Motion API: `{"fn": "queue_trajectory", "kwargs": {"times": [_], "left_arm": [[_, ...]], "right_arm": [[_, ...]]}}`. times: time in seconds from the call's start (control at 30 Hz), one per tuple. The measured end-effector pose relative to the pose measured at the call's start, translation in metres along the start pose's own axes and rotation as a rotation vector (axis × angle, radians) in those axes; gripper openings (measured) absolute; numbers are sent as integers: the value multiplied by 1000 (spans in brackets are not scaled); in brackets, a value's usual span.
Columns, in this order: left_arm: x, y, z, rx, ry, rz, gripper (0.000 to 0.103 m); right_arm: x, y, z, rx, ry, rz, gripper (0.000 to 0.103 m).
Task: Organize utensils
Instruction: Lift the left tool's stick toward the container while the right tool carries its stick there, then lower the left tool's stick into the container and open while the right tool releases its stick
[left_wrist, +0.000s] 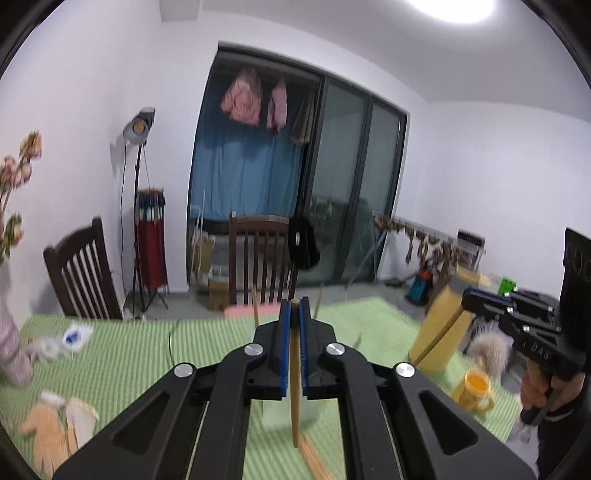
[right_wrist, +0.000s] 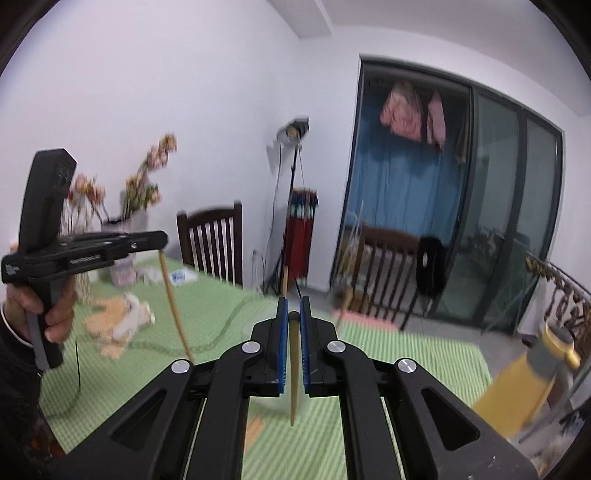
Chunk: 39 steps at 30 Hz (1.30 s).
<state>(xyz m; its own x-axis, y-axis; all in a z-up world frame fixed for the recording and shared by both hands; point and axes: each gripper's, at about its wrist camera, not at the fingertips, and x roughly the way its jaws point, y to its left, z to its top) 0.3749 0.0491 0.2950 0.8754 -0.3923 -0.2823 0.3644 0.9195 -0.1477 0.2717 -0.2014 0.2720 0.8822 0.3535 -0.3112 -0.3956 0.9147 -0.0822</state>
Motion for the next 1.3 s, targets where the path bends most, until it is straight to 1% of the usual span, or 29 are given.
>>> {"fn": "queue_trajectory", "kwargs": {"times": [0.03, 0.13, 0.2, 0.27, 0.3, 0.37, 0.47, 0.53, 0.6, 0.77, 0.9, 1.0, 1.07, 1.1, 1.13, 1.17, 1.27, 1.3], "left_arm": [[2, 0, 10, 0, -12, -3, 1], [19, 3, 42, -7, -42, 10, 1], [33, 6, 53, -13, -47, 24, 2], [56, 12, 55, -33, -33, 40, 2], [70, 15, 52, -41, -10, 40, 2], [104, 22, 37, -77, 47, 36, 2], [141, 29, 12, -94, 121, 58, 2], [155, 32, 0, -86, 151, 73, 2], [168, 35, -13, -92, 183, 69, 2], [184, 45, -43, -126, 240, 55, 2], [194, 46, -64, -115, 281, 51, 3], [198, 47, -79, -109, 307, 53, 5], [195, 46, -85, -105, 316, 61, 6], [192, 46, -88, -105, 320, 63, 6], [189, 45, -89, -104, 320, 64, 6], [183, 44, -90, -103, 314, 66, 6], [159, 43, -97, -117, 290, 75, 9], [150, 43, -100, -124, 282, 79, 13]], "right_arm": [[3, -3, 15, 5, -23, 9, 6], [13, -10, 44, 16, -74, 12, 6], [22, -12, 53, 18, -98, -3, 6], [39, -15, 56, 28, -113, -5, 6], [52, -17, 52, 36, -102, -8, 6], [80, -25, 38, 80, -54, 11, 6], [122, -35, 8, 137, 51, 2, 6], [139, -39, -11, 152, 106, -6, 6], [149, -39, -21, 166, 143, 2, 6], [163, -34, -45, 193, 239, 34, 6], [166, -33, -54, 215, 259, 36, 7], [163, -32, -54, 218, 253, 10, 7], [161, -34, -55, 240, 264, 17, 14], [159, -35, -55, 244, 263, 15, 27], [155, -35, -55, 245, 262, 3, 42], [152, -35, -54, 247, 259, -7, 46], [132, -37, -55, 256, 217, -5, 46], [125, -37, -56, 259, 206, -11, 46]]}}
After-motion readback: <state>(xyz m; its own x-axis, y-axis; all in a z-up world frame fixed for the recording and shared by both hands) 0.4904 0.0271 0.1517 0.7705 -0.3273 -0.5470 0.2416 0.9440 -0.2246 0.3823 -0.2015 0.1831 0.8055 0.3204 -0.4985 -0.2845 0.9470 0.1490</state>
